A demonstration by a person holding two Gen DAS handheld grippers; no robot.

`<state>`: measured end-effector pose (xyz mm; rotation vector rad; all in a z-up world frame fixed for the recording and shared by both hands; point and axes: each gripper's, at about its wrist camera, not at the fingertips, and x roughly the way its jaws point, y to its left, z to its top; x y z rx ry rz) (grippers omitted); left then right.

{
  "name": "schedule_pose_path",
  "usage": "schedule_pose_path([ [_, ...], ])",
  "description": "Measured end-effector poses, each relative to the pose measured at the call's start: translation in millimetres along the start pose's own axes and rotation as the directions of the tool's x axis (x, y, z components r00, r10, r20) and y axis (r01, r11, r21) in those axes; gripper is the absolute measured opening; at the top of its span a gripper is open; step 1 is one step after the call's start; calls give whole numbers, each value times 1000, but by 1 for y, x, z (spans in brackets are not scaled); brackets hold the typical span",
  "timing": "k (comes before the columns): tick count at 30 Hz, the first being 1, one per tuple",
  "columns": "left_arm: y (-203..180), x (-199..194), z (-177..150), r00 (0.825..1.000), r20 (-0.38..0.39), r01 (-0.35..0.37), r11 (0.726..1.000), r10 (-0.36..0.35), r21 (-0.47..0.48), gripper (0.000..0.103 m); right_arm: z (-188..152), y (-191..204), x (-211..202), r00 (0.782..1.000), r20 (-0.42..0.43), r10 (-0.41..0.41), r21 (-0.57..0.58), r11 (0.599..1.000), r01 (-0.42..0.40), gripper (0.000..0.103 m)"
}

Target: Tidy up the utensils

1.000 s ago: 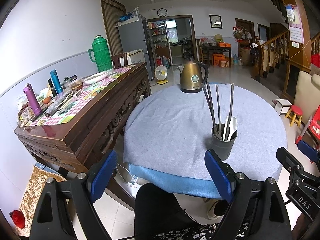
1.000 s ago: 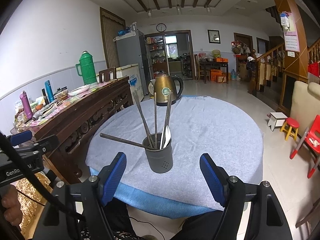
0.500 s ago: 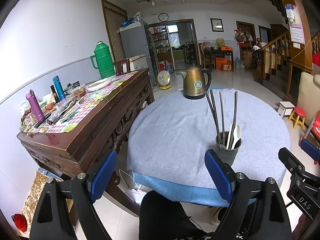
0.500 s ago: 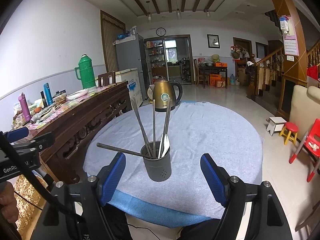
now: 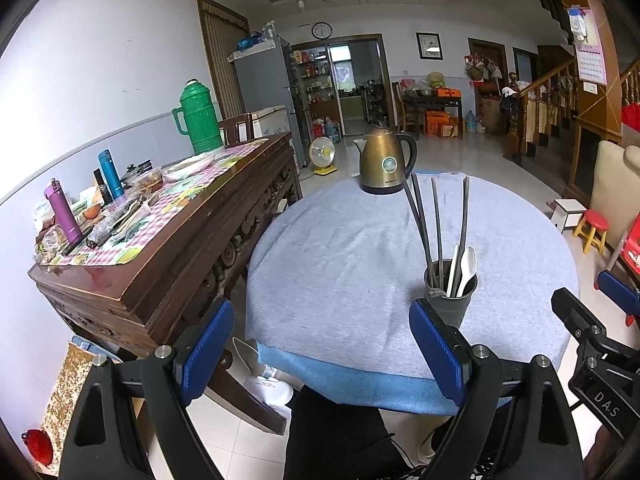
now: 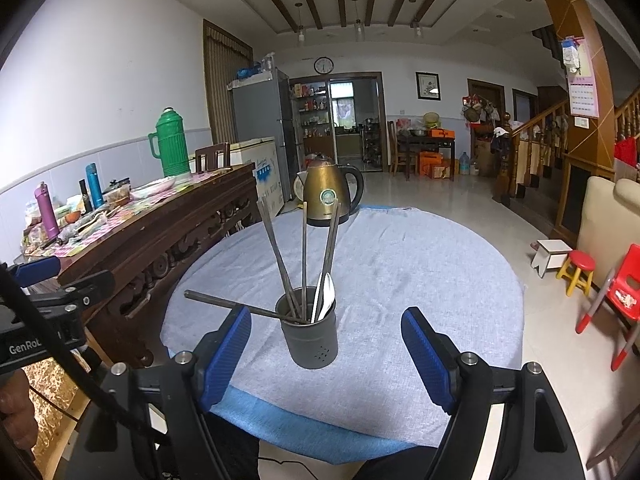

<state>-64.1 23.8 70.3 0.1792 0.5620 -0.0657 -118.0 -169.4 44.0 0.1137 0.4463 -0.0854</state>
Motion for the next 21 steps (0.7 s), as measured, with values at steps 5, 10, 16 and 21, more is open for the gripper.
schedule_pose_path([
  [5, 1, 2, -1, 1000, -7, 0, 1000, 0, 1, 89, -2, -1, 5, 1000, -13, 2, -3, 1000, -2, 80],
  [10, 3, 7, -1, 1000, -15, 6, 1000, -6, -8, 89, -1, 0, 12, 1000, -27, -2, -14, 1000, 1, 80],
  [16, 3, 17, 0, 999, -29, 22, 1000, -23, -20, 89, -1, 2, 22, 999, -48, -11, -32, 999, 10, 80],
  [21, 15, 28, 3, 1000, -15, 18, 998, -19, -66, 89, 1, -5, 40, 999, -54, -2, -23, 1000, 1, 83],
])
